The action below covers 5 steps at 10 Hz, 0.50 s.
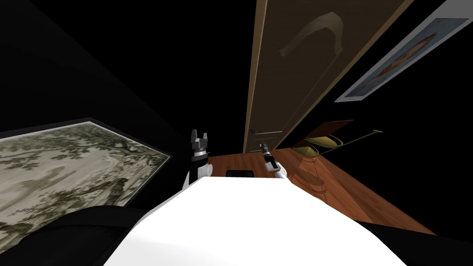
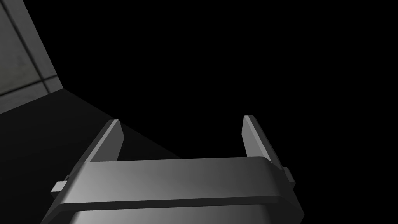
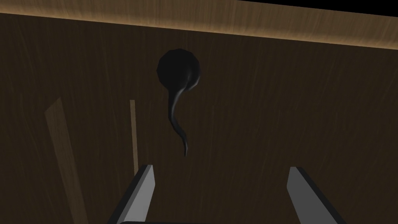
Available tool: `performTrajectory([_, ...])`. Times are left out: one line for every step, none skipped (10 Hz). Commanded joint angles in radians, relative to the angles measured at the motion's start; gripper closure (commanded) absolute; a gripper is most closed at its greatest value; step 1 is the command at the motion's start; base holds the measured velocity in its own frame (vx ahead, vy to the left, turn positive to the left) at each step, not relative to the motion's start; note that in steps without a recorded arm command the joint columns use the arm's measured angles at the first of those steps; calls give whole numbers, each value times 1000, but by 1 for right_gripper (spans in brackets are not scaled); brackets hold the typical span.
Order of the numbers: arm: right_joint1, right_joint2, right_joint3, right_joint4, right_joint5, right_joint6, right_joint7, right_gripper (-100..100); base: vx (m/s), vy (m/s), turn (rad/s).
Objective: Pull the door open
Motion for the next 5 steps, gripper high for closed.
performTrajectory([-14, -7, 3, 30, 0, 5, -10, -100, 115, -33, 59])
performTrajectory([-21, -10, 5, 47, 0, 4, -14, -100, 100, -34, 34])
performTrajectory([-28, -13, 6, 65, 0, 2, -18, -100, 96, -28, 37])
performTrajectory([-34, -16, 7, 81, 0, 1, -22, -100, 88, -24, 40])
performTrajectory([-38, -18, 8, 93, 0, 0, -25, -100, 84, -20, 25])
